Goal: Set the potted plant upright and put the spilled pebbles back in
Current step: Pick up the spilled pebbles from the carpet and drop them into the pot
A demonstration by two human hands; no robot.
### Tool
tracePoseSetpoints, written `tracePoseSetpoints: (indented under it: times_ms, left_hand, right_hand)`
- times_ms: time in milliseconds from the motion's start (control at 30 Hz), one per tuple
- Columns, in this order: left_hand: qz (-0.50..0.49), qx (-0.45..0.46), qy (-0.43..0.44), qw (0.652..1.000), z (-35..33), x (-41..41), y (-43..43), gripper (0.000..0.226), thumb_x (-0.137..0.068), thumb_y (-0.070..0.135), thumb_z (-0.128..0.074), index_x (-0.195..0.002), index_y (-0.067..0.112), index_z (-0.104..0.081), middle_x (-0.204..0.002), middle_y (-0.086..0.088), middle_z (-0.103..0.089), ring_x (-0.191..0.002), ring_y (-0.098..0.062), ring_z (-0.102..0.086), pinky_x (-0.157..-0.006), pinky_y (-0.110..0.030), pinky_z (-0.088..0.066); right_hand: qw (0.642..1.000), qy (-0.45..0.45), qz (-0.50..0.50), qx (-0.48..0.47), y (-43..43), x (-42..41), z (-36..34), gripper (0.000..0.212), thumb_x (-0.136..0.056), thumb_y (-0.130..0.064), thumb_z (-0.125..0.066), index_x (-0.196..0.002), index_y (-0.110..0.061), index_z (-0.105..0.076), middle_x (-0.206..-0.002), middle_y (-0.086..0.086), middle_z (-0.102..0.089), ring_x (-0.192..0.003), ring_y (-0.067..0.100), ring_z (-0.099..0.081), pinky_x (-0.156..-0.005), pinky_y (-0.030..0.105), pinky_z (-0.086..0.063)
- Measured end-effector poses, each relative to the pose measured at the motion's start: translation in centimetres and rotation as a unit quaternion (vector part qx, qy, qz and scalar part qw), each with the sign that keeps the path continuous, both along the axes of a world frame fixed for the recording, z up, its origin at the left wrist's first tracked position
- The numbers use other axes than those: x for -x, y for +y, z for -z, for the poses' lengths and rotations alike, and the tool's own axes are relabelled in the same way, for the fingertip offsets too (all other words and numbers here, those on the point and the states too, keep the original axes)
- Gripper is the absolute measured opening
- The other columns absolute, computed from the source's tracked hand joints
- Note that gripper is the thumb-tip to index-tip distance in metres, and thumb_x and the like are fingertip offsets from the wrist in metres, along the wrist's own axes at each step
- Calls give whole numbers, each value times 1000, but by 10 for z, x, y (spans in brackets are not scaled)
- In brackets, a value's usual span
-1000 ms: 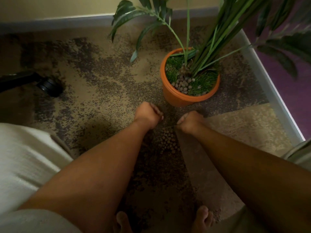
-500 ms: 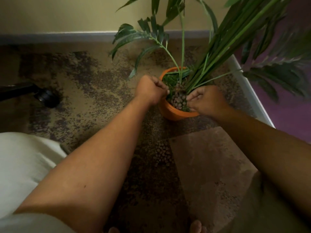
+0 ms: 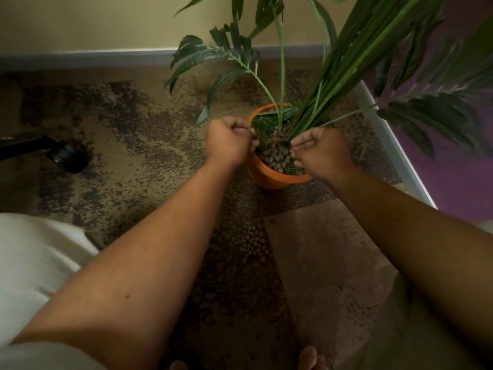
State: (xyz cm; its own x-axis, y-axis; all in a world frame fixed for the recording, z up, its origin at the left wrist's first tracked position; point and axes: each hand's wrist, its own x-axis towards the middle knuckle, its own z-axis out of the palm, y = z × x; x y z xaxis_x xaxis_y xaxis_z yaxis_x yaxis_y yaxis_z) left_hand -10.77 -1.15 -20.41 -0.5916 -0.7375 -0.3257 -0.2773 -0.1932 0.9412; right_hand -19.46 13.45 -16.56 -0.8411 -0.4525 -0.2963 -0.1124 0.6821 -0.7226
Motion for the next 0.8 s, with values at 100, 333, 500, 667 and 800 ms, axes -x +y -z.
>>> tracePoseSetpoints:
  times_ms: [100, 333, 500, 667, 800]
  left_hand:
    - [-92, -10, -14, 996, 15, -11, -8, 22, -89, 3, -55, -73, 17, -59, -64, -5, -67, -56, -19, -66, -55, -31, -56]
    - [145, 78, -275, 947, 88, -62, 18, 13, -80, 12, -73, -88, 20, -67, -97, -7, -71, -96, -25, -67, -80, -27, -52]
    - [403, 161, -355, 828, 99, -74, 45, 46, -74, 18, -80, -118, 15, -67, -118, -8, -69, -110, -24, -64, -96, -31, -51]
    - [447, 220, -334, 800, 100, -71, 59, 51, -84, 10, -66, -133, 25, -56, -135, -7, -57, -124, -25, -56, -104, -33, -45]
    - [475, 309, -347, 747, 96, -70, 68, 42, -94, 3, -45, -128, 22, -60, -132, -11, -55, -118, -32, -58, -92, -38, -49]
  right_hand:
    - [1000, -19, -8, 11, -1, -4, -2, 25, -87, 1, -64, -72, -20, -65, -77, 5, -70, -78, 19, -72, -65, 33, -62]
    - [965, 5, -189, -182, 10, -54, 35, 13, -78, -13, -62, -72, -8, -72, -77, 10, -72, -77, 24, -69, -69, 38, -58]
    - [920, -48, -225, -317, 26, -63, 74, 17, -84, -12, -60, -93, -14, -74, -108, 8, -73, -105, 27, -66, -91, 36, -56]
    - [933, -39, -158, -321, 34, -55, 104, 24, -89, -16, -64, -112, -14, -69, -122, 12, -67, -116, 30, -62, -97, 36, -53]
    - [933, -49, -162, -318, 38, -56, 115, 28, -88, -14, -62, -115, -13, -65, -126, 14, -63, -117, 32, -60, -100, 39, -51]
